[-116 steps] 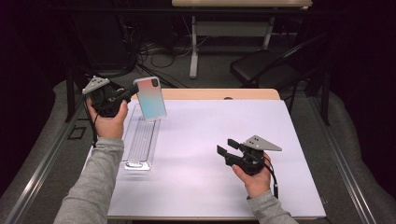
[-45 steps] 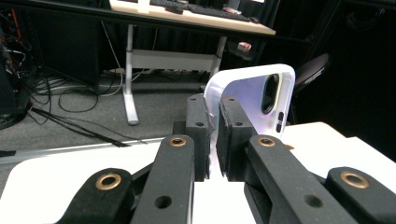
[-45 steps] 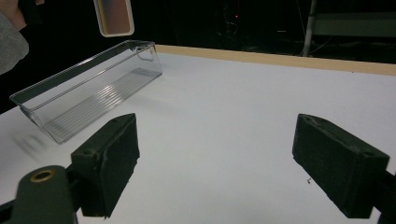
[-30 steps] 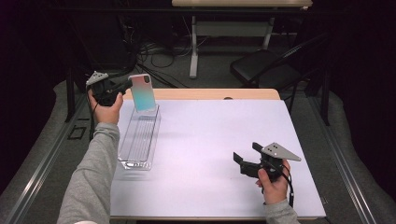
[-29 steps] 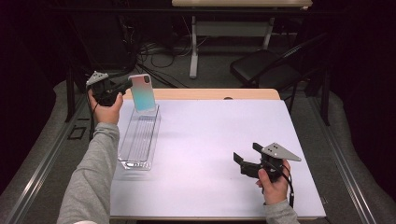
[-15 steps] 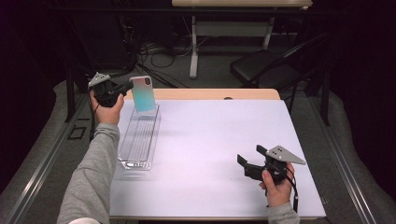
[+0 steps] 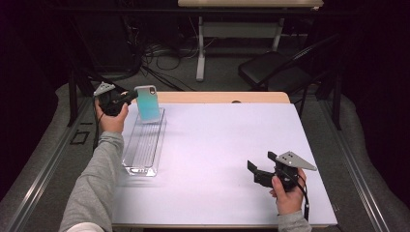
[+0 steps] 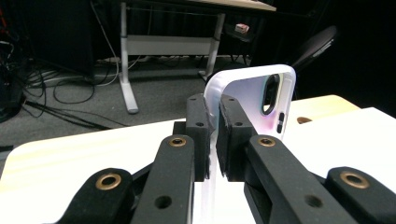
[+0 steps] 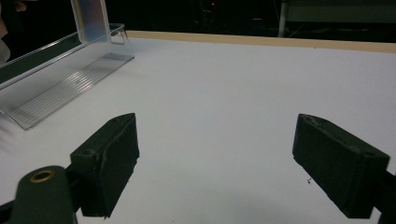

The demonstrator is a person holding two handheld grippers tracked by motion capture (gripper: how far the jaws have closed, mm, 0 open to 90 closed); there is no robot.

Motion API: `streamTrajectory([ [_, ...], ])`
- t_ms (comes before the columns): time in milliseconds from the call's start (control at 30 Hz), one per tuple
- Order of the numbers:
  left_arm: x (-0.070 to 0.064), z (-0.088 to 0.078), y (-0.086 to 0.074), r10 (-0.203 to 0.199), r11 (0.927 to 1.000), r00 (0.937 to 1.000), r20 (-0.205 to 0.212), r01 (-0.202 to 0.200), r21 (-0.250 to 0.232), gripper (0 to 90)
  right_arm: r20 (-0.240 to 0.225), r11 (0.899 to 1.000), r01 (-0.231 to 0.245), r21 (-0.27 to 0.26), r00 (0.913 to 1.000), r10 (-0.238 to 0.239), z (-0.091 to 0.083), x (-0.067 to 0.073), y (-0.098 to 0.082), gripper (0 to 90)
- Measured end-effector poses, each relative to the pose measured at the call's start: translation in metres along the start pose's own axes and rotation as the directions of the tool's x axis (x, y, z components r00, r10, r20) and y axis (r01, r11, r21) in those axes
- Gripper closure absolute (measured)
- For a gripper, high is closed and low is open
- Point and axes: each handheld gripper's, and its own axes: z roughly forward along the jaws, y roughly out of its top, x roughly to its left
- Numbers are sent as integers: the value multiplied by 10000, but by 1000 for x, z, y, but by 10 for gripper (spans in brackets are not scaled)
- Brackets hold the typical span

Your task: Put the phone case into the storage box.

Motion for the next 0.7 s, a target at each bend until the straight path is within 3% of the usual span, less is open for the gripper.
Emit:
streamTrajectory([
  [367,10,2,-7,-226,9997,9997,24,227,-35,843,137,10000,-39,79,9999,38,-3,2,-2,142],
  [700,5,13,-14,126,9990,9999,-75,-123,420,842,120,9998,-189,12,9998,189,-5,-2,-3,142],
])
